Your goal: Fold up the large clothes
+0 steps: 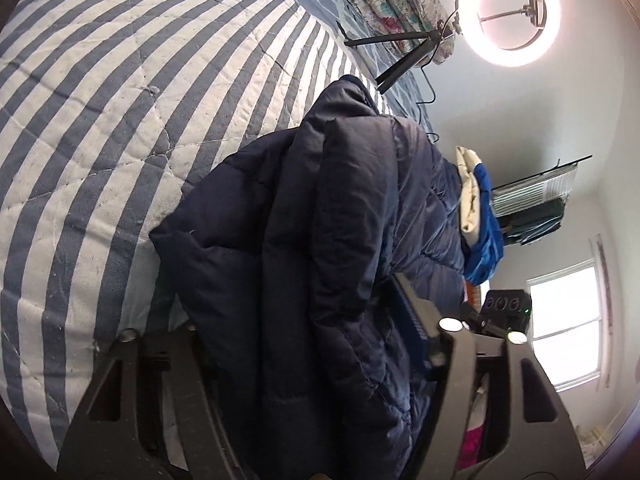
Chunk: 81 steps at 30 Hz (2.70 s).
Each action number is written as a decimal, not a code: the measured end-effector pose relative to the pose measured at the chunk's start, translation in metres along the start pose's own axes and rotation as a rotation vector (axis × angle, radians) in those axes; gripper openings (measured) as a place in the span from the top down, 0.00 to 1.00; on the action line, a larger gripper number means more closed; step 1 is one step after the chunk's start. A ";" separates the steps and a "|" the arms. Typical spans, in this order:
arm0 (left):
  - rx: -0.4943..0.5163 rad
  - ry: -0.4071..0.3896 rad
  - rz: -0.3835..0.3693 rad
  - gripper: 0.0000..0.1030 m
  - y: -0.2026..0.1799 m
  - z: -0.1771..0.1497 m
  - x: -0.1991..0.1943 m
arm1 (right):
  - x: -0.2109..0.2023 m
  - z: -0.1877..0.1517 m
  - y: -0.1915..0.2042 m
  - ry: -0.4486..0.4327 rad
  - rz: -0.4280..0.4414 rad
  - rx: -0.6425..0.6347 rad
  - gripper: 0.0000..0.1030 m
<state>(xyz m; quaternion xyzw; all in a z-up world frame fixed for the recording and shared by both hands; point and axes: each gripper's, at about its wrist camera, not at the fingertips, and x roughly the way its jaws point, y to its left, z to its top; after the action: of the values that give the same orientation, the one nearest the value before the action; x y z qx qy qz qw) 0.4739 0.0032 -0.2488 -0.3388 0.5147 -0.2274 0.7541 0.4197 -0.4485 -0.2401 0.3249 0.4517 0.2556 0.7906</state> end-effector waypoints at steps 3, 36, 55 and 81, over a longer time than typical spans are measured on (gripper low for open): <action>0.012 -0.009 0.019 0.51 -0.004 -0.002 0.002 | 0.009 0.002 0.007 0.017 -0.010 -0.005 0.27; 0.420 -0.041 0.159 0.83 -0.213 -0.091 -0.002 | -0.118 -0.034 0.138 0.005 -0.503 -0.421 0.82; 0.611 -0.022 0.065 0.83 -0.361 -0.120 0.060 | -0.251 -0.010 0.127 -0.120 -0.710 -0.461 0.83; 0.773 -0.145 0.027 0.83 -0.515 -0.001 0.209 | -0.330 0.163 0.049 -0.334 -0.834 -0.447 0.84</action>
<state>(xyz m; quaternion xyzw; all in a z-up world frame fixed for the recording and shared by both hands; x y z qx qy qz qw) 0.5526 -0.4853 0.0049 -0.0383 0.3410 -0.3701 0.8633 0.4059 -0.6925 0.0397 -0.0241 0.3447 -0.0472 0.9372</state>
